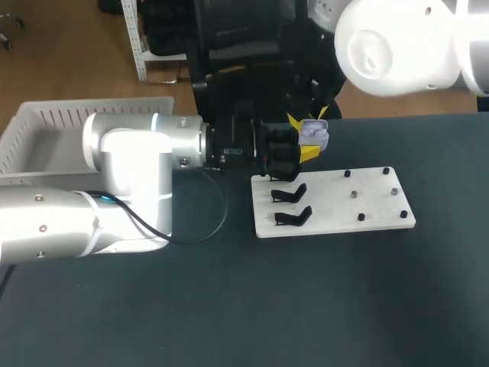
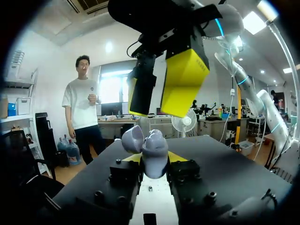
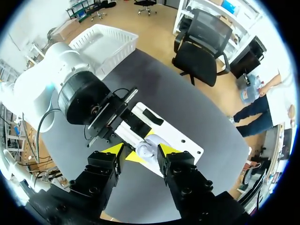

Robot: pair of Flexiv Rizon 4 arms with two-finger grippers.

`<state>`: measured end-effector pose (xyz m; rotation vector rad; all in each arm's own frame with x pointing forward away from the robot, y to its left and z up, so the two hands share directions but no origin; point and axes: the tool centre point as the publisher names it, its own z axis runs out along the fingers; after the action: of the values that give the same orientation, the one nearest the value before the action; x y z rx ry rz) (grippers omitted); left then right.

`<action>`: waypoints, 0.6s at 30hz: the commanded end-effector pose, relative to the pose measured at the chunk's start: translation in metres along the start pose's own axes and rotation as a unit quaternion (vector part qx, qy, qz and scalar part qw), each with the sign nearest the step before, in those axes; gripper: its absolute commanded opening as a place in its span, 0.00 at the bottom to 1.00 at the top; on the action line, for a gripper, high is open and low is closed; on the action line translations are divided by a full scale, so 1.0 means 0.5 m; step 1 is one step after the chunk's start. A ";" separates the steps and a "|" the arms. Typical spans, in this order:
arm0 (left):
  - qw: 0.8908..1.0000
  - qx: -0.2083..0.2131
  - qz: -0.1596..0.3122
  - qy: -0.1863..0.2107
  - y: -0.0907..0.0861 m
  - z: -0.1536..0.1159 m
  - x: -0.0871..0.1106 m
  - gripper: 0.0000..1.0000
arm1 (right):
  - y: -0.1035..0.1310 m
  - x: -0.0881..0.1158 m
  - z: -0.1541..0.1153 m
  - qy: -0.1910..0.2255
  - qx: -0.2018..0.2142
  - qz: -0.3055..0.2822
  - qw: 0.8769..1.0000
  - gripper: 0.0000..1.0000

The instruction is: Pick up each earbud case from the left stands, insert the matching earbuds, close the lid, and place the case in the box.

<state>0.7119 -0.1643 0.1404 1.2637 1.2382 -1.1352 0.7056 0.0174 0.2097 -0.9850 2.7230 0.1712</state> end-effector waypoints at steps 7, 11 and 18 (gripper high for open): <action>1.000 -0.004 0.002 -0.003 -0.004 -0.001 0.002 0.00 | -0.085 -0.046 -0.015 -0.107 0.021 0.099 0.989 0.45; 1.000 -0.004 0.002 -0.003 -0.004 -0.001 0.002 0.00 | -0.120 -0.061 0.004 -0.112 0.021 0.141 0.984 0.46; 1.000 -0.004 0.002 -0.003 -0.004 -0.001 0.002 0.00 | -0.133 -0.051 0.041 -0.096 0.021 0.166 0.981 0.47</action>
<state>0.7118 -0.1642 0.1405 1.2635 1.2383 -1.1353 0.7705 -0.0162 0.1998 -0.4714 2.6776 0.2589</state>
